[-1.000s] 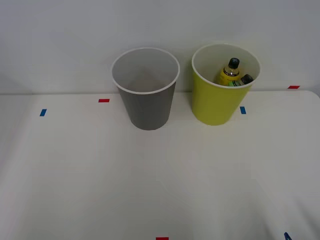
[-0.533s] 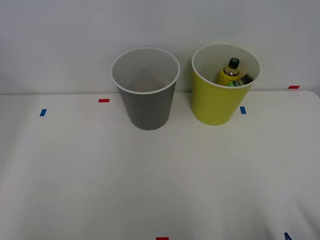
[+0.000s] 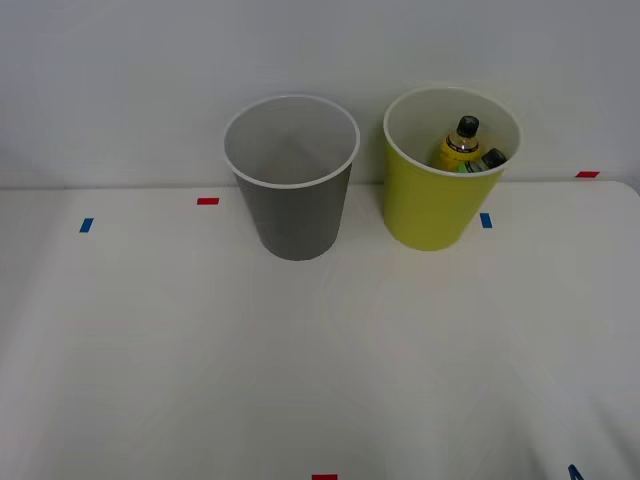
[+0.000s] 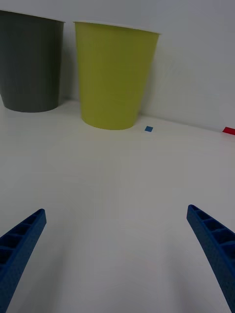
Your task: Put cans in the gray bin, plastic bottles in the light green bin
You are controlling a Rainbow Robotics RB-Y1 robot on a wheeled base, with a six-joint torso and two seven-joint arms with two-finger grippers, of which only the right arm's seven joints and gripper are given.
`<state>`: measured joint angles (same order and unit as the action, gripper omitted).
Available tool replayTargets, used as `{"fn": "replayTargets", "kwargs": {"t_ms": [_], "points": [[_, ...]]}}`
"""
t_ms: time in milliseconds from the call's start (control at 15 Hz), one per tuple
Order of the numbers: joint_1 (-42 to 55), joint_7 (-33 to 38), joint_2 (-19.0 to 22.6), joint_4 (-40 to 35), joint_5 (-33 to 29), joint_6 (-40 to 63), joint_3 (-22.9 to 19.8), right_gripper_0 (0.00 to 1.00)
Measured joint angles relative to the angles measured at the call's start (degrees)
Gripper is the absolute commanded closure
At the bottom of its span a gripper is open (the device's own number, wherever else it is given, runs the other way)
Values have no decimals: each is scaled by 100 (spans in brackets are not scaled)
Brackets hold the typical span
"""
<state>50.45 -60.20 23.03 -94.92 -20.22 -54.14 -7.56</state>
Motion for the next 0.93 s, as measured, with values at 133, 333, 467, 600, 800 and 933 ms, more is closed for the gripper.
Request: {"fn": "replayTargets", "kwargs": {"t_ms": [133,333,467,600,800,933], "points": [[0,0,0,0,0,0,0,0],[0,0,0,0,0,0,0,0],[0,0,0,0,0,0,0,0],[0,0,0,0,0,0,0,0],[0,0,0,0,0,0,0,0],[0,0,0,0,0,0,0,0]]}}
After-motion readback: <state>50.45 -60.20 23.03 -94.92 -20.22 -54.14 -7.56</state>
